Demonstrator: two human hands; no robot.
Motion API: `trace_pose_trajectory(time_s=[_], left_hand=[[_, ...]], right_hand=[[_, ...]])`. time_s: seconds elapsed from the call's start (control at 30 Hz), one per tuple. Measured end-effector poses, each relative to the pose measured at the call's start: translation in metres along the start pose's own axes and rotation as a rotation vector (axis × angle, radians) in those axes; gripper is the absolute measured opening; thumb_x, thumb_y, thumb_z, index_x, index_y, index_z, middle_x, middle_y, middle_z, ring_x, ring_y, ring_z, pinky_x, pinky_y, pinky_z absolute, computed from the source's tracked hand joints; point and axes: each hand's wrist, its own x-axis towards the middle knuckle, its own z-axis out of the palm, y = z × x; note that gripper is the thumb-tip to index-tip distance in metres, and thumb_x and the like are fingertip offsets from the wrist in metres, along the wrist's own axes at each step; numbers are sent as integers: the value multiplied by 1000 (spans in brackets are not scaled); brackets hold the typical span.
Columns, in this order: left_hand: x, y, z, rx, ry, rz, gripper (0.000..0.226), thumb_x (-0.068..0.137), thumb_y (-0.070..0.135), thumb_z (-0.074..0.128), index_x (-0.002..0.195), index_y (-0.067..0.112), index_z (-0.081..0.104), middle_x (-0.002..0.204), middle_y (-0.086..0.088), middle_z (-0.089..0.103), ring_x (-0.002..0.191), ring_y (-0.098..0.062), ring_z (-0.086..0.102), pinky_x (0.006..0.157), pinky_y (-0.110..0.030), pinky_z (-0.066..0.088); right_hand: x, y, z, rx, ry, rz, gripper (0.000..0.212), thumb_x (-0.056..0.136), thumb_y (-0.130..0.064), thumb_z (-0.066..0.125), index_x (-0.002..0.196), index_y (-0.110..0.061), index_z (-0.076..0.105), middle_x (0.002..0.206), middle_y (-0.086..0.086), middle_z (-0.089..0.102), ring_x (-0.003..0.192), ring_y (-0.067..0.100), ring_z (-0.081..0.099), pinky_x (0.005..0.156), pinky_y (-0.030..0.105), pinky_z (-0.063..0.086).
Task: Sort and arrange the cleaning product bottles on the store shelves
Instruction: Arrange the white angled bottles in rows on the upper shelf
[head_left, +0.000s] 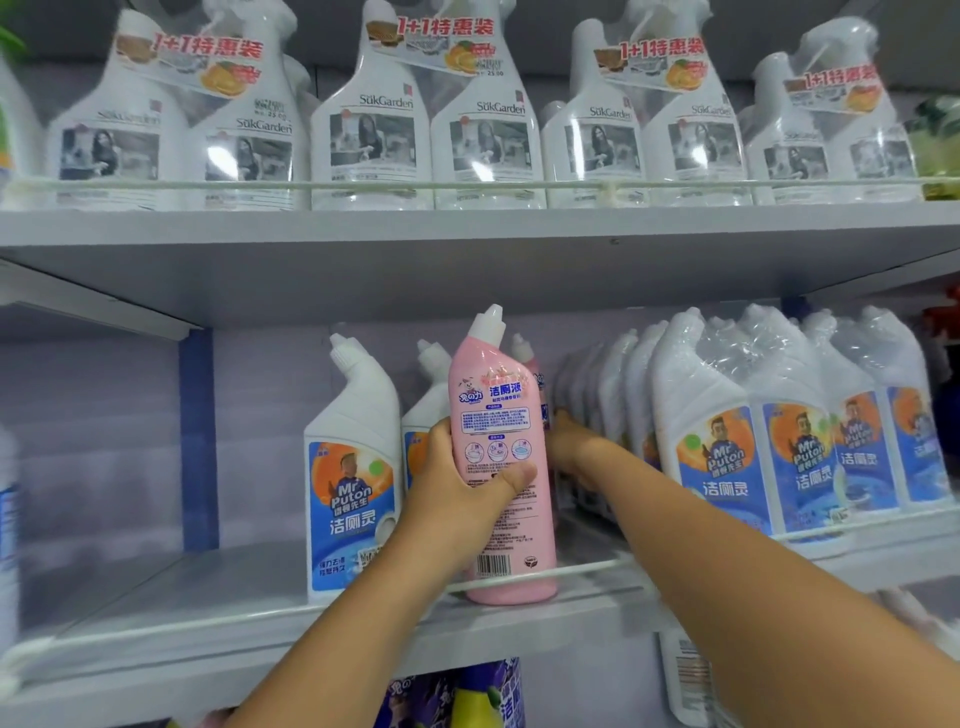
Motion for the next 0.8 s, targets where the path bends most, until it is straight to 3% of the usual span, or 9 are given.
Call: trace_pose_trajectory(time_s=[0.1, 0.2, 0.3, 0.4, 0.47, 0.57, 0.67, 0.8], left_hand=[[0, 0, -1, -3, -9, -17, 60, 75, 38, 88, 121, 35, 49, 118, 9, 66, 100, -11, 69, 82, -33, 59], [-2, 1, -1, -5, -20, -46, 46, 81, 35, 85, 114, 31, 52, 109, 12, 70, 91, -5, 69, 68, -22, 54], [-5, 2, -2, -22, -30, -63, 38, 83, 35, 83, 107, 29, 53, 101, 15, 70, 84, 0, 67, 59, -16, 48], [-2, -1, -5, -36, -23, -56, 39, 82, 35, 84, 107, 29, 55, 105, 9, 73, 90, -9, 71, 72, -26, 56], [0, -4, -6, -59, -27, -66, 39, 81, 36, 84, 109, 29, 57, 107, 8, 74, 93, -12, 72, 79, -33, 59], [1, -9, -9, -119, -41, -72, 40, 82, 38, 83, 112, 32, 58, 107, 9, 75, 94, -13, 73, 82, -36, 59], [-2, -12, -8, -193, -32, -33, 42, 81, 33, 84, 115, 31, 60, 105, 9, 77, 96, -14, 75, 89, -43, 60], [-20, 7, -5, -248, 43, 79, 47, 79, 23, 84, 118, 29, 58, 105, 11, 77, 97, -12, 75, 83, -38, 60]], right_hand=[[17, 10, 6, 15, 0, -8, 55, 78, -47, 77, 116, -14, 55, 108, 10, 73, 90, 26, 71, 73, 39, 61], [10, 6, 6, 31, 62, -51, 22, 86, -35, 76, 89, -16, 65, 89, 6, 75, 77, 21, 71, 70, 34, 61], [-4, 4, -3, 41, 150, -95, 24, 84, -39, 76, 91, -17, 69, 85, 3, 76, 77, 20, 72, 67, 33, 60], [-23, 4, -16, 257, 199, -196, 35, 73, -39, 85, 98, -18, 72, 86, 1, 79, 80, 20, 76, 78, 41, 63], [-40, 1, -23, 385, 230, -256, 29, 73, -29, 87, 95, -18, 72, 87, 1, 79, 81, 19, 77, 81, 41, 64], [-69, -3, -30, 459, 239, -298, 28, 73, -27, 89, 93, -18, 72, 86, 1, 79, 81, 21, 77, 73, 36, 63], [-98, 0, -40, 329, 288, -382, 35, 72, -38, 89, 97, -25, 69, 85, -8, 77, 76, 8, 74, 64, 26, 60], [-138, 5, -54, 311, 350, -527, 46, 70, -33, 91, 108, -28, 65, 87, -16, 75, 77, -3, 70, 66, 13, 54]])
